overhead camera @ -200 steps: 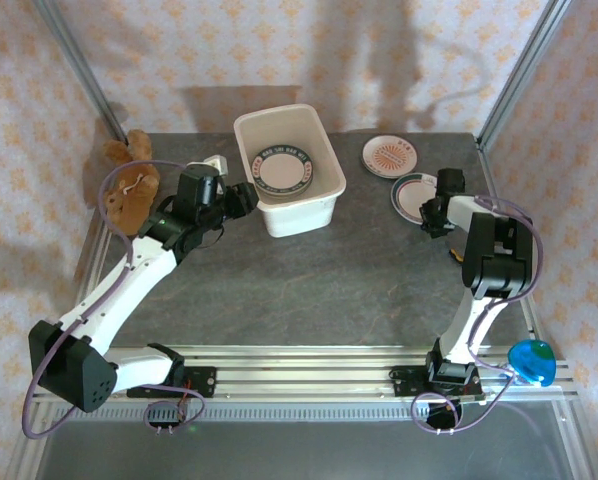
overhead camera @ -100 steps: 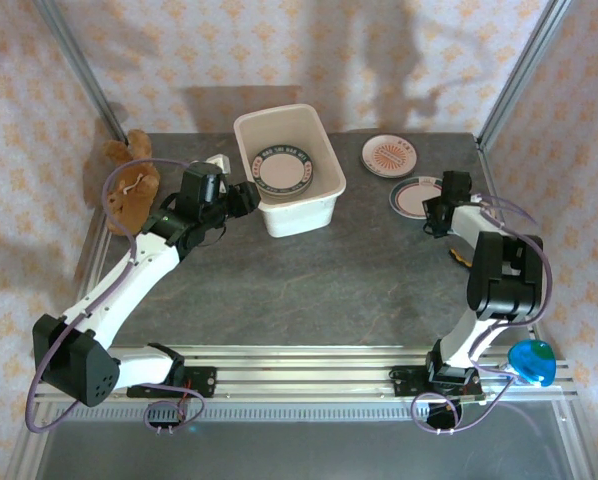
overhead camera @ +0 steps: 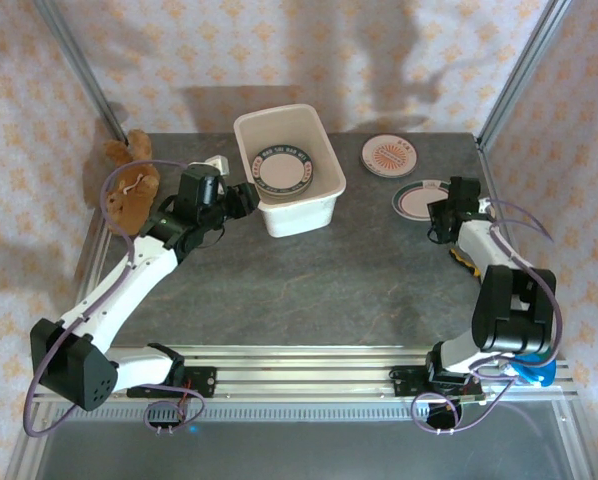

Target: Place the plates into the plastic bin on the countertop

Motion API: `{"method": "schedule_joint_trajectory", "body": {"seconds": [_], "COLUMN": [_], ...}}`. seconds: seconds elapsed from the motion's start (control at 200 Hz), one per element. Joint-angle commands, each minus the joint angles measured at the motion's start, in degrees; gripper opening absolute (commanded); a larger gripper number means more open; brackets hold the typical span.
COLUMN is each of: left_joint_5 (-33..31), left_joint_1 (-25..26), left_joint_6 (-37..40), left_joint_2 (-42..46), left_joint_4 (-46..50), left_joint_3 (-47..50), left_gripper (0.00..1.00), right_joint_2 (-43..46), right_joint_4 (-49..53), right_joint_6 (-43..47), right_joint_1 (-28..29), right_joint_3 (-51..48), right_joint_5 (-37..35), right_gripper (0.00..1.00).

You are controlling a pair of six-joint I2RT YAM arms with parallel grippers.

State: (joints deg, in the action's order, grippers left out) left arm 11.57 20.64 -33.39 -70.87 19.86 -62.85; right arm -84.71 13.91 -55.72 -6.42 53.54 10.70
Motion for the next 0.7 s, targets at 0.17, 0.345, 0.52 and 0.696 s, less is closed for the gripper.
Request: {"method": "schedule_joint_trajectory", "body": {"seconds": [0.17, 0.345, 0.52, 0.696], "left_joint_5": [0.5, -0.8, -1.8, 1.7], "left_joint_1": [0.6, 0.5, 0.1, -3.9], "left_joint_6": [1.3, 2.9, 4.4, 3.7], "left_joint_2": [3.1, 4.7, 5.0, 4.7], "left_joint_4": [-0.9, 0.5, 1.8, 2.5], "left_joint_3": [1.2, 1.4, 1.2, 1.2], "left_gripper": [0.52, 0.53, 0.53, 0.53], "right_joint_2": [9.8, 16.2, 15.7, 8.4], "right_joint_4": [0.9, 3.4, 2.8, 0.8], "right_joint_6": [-2.4, -2.9, -4.3, -4.1], "right_joint_1": [2.1, 4.8, 11.0, 20.5], "right_joint_3": [-0.2, 3.4, 10.3, 20.4], "right_joint_5": [0.5, -1.4, -3.4, -5.9], "right_gripper": [0.0, 0.0, 0.0, 0.0]}}
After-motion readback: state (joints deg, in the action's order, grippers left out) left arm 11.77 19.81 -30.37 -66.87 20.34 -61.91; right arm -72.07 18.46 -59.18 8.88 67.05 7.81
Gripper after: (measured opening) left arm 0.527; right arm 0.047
